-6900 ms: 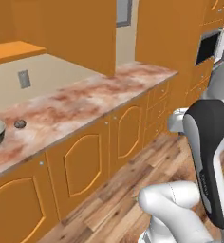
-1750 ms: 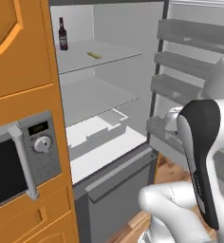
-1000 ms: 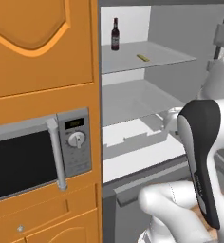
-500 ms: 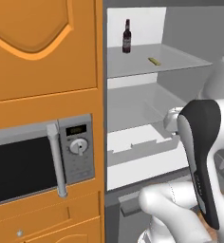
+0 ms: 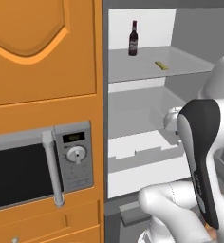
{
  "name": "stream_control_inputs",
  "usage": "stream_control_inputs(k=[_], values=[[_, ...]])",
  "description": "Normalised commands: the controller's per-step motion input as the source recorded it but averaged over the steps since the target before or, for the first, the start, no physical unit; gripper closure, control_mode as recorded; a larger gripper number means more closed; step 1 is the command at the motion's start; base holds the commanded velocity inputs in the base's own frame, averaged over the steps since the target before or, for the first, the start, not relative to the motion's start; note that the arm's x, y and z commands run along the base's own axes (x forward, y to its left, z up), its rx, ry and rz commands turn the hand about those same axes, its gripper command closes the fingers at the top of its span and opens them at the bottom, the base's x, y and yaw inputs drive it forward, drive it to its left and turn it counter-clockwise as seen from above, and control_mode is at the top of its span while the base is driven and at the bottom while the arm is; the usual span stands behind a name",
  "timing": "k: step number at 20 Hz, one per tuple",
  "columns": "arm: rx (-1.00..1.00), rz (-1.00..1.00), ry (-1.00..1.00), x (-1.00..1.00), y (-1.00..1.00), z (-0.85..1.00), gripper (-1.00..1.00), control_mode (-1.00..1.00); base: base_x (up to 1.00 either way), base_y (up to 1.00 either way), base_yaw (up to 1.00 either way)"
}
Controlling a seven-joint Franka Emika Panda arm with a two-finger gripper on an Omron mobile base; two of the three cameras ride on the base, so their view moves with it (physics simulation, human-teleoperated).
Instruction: Pick the egg and butter from the fridge and place them by the bowl for mixing.
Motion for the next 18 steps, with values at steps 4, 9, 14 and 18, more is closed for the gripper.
stream_control_inputs(k=[4,9,14,18], values=[[0.0,0.0,0.0,0.0,0.0,0.0,-1.0,1.0,0.19,-0.19,0.08],[0.0,0.0,0.0,0.0,0.0,0.0,-1.0,1.0,0.02,-0.01,0.01],[0.0,0.0,0.0,0.0,0.0,0.0,-1.0,1.0,0.02,-0.15,0.03],[0.0,0.0,0.0,0.0,0.0,0.0,-1.0,1.0,0.06,-0.28,0.06]])
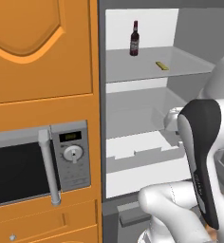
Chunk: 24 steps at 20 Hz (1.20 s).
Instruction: Pick the egg and butter from the fridge and place them by the bowl for mixing.
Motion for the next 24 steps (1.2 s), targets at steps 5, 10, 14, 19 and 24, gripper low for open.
stream_control_inputs(k=[5,10,14,19,24], values=[[0.0,0.01,0.0,0.03,-0.07,0.0,-1.0,-1.0,0.06,-0.09,0.02],[0.0,0.0,-0.21,-0.04,-0.13,0.07,-1.0,-1.0,0.0,0.0,0.0],[-0.04,0.0,-0.28,-0.23,-0.01,0.42,-1.0,-1.0,0.0,0.0,0.0],[-0.02,0.0,-0.1,-0.12,-0.19,0.51,-1.0,-1.0,0.0,0.0,0.0],[-0.03,0.01,-0.01,-0.17,-0.36,0.37,-1.0,-1.0,0.0,0.0,0.0]])
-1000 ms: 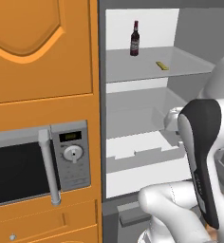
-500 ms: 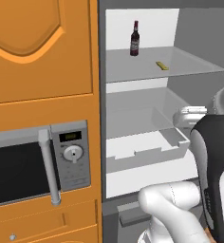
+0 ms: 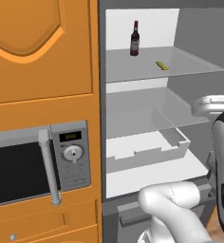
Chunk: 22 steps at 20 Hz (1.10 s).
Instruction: Pick the egg and butter from the fridge and place them by the bowl for mixing.
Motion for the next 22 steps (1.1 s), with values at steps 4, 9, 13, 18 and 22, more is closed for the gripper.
stream_control_inputs(k=[4,9,13,18,22], values=[[0.0,0.05,-0.01,0.0,-0.21,0.31,-1.0,-1.0,0.0,0.0,0.0],[0.0,0.06,0.0,0.1,-0.17,0.2,-1.0,-1.0,0.0,0.0,0.0],[0.0,0.07,0.0,0.46,-0.1,0.0,-1.0,-1.0,0.0,0.0,0.0],[0.0,0.01,0.0,0.56,-0.1,0.0,-1.0,-1.0,0.0,0.0,0.0],[0.0,0.0,0.02,0.33,-0.27,0.0,-1.0,-1.0,0.0,0.0,0.0]])
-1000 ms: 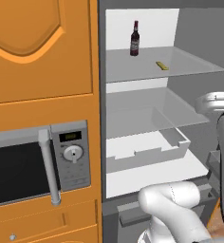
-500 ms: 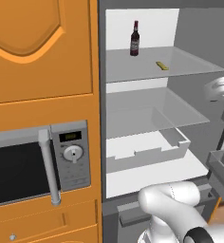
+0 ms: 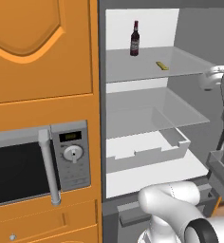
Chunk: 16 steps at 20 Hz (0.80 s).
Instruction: Pick the egg and butter from the fridge and place them by the bowl for mixing.
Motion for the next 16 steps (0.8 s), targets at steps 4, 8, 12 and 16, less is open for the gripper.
stream_control_inputs(k=[4,8,12,16], values=[[0.0,0.0,0.01,0.53,-0.08,0.0,-1.0,-1.0,0.0,0.0,0.0],[0.0,0.0,-0.01,0.52,0.0,-0.09,-1.0,-1.0,0.0,0.0,0.0],[0.0,0.01,-0.02,0.59,0.0,0.0,-1.0,-1.0,0.0,0.0,0.0],[0.0,0.0,0.0,0.61,0.0,0.0,-1.0,-1.0,0.0,0.0,0.0]])
